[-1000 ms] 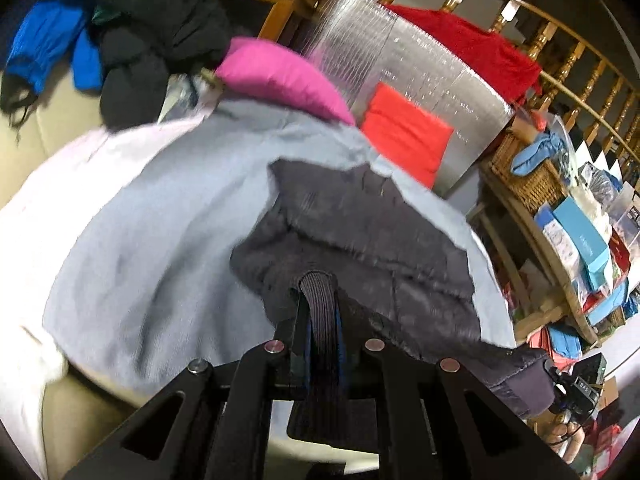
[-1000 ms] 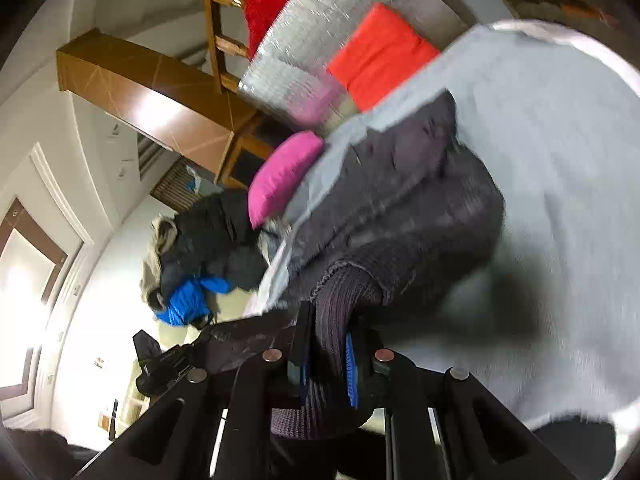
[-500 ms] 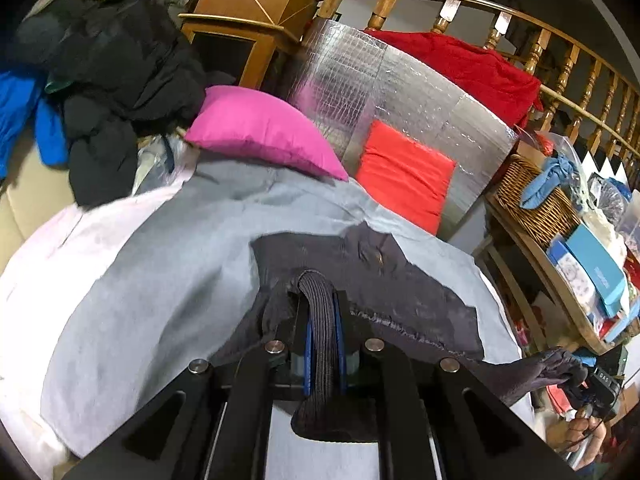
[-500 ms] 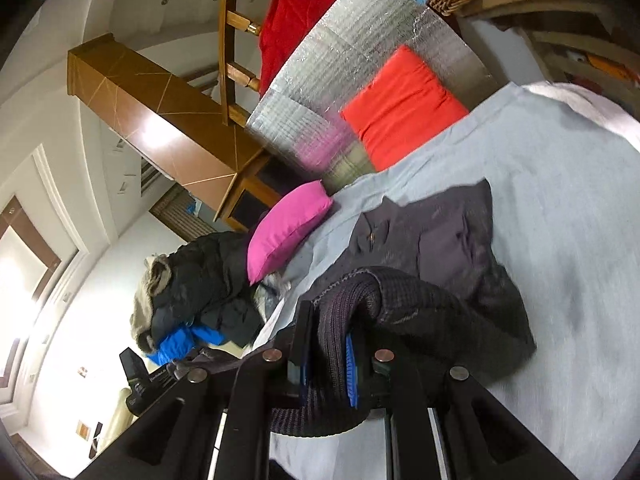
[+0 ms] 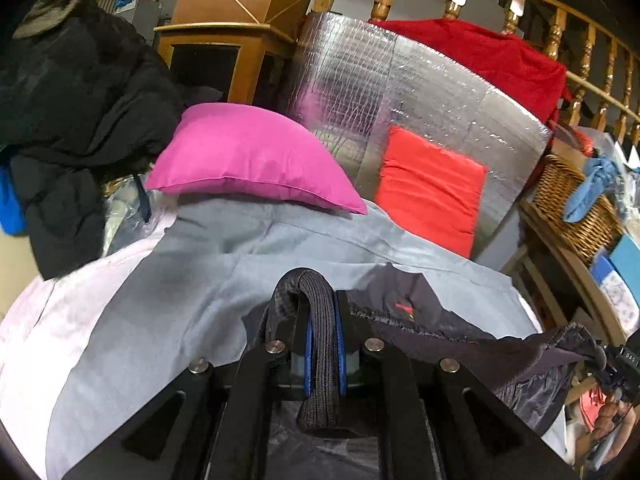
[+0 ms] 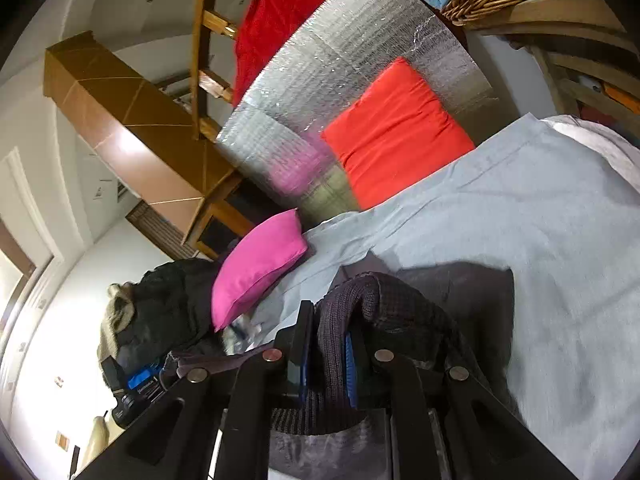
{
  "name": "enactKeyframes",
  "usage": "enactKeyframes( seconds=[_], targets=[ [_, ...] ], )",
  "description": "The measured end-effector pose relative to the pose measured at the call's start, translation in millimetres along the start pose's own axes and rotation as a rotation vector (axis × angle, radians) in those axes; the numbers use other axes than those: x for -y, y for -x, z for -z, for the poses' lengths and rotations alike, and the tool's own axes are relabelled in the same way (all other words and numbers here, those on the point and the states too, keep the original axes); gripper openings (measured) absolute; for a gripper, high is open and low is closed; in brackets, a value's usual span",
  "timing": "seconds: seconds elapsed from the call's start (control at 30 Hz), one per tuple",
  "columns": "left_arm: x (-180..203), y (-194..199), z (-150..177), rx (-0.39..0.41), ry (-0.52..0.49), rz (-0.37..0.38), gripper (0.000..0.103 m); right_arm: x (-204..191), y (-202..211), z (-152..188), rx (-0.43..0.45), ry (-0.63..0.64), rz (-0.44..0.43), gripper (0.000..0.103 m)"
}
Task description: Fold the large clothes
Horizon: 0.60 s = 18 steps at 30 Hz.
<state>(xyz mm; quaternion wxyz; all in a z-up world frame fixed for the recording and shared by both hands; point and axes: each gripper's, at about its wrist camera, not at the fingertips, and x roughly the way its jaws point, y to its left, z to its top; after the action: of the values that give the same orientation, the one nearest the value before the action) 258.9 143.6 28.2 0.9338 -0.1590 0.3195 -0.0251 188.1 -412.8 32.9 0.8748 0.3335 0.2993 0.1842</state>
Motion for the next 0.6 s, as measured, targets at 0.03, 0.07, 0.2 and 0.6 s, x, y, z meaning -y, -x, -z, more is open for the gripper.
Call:
enactKeyframes(
  seconds=[0.03,0.07,0.2,0.6],
  targets=[
    [1,-12,-4,-0.009,-0.004,-0.008,0.010,2,-9,-6,-0.002,0.001,0.010,0.014],
    [1,-24,-7,-0.019,-0.007,-0.014,0.010,5,-18,-11,-0.004,0.000,0.025,0.014],
    [3,-70,-18,-0.068,-0.022,-0.036,0.010,20,-54,-30,-0.012,-0.021,0.073,0.014],
    [-3,-192,-10,-0.240,-0.018,-0.077,0.010,82,-144,-45,-0.086,-0.089,0.245,0.013]
  ],
)
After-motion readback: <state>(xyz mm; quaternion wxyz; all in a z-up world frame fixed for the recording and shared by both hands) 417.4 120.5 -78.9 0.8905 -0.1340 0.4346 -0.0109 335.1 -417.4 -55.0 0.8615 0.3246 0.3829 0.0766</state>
